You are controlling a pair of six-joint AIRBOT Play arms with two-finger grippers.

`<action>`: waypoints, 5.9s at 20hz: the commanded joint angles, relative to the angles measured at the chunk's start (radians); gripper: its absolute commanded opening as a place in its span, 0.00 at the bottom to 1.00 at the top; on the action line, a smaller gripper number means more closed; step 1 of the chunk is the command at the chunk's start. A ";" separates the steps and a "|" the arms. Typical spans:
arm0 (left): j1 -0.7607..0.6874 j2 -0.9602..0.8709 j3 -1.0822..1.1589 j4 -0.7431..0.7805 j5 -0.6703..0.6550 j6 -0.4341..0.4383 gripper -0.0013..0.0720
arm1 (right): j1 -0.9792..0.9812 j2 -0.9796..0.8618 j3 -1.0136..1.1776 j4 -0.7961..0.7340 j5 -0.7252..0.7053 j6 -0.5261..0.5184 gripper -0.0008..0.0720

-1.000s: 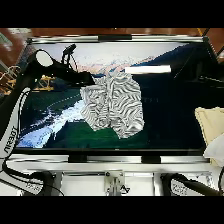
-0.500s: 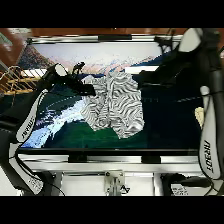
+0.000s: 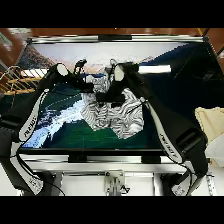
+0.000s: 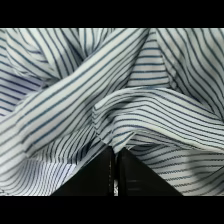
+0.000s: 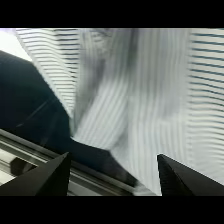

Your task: Fold the shirts.

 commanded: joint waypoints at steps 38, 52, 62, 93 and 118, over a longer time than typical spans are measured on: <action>-0.251 1.040 0.068 0.019 0.402 0.117 0.09 | 0.078 0.774 0.212 -0.445 -0.434 -0.324 0.12; -0.248 0.845 -0.464 0.484 -0.175 -0.201 0.10 | 0.078 0.486 -0.034 -0.343 0.342 -0.376 0.12; -0.245 0.840 -0.705 0.363 0.025 -0.142 0.67 | 0.076 0.358 -0.033 -0.438 0.338 -0.426 0.12; -0.195 0.712 -0.668 0.159 0.243 0.136 0.10 | 0.076 0.342 -0.037 -0.437 0.345 -0.303 0.43; -0.192 0.712 -0.612 0.049 0.321 0.167 0.10 | 0.093 0.363 -0.385 -0.362 0.065 0.454 0.51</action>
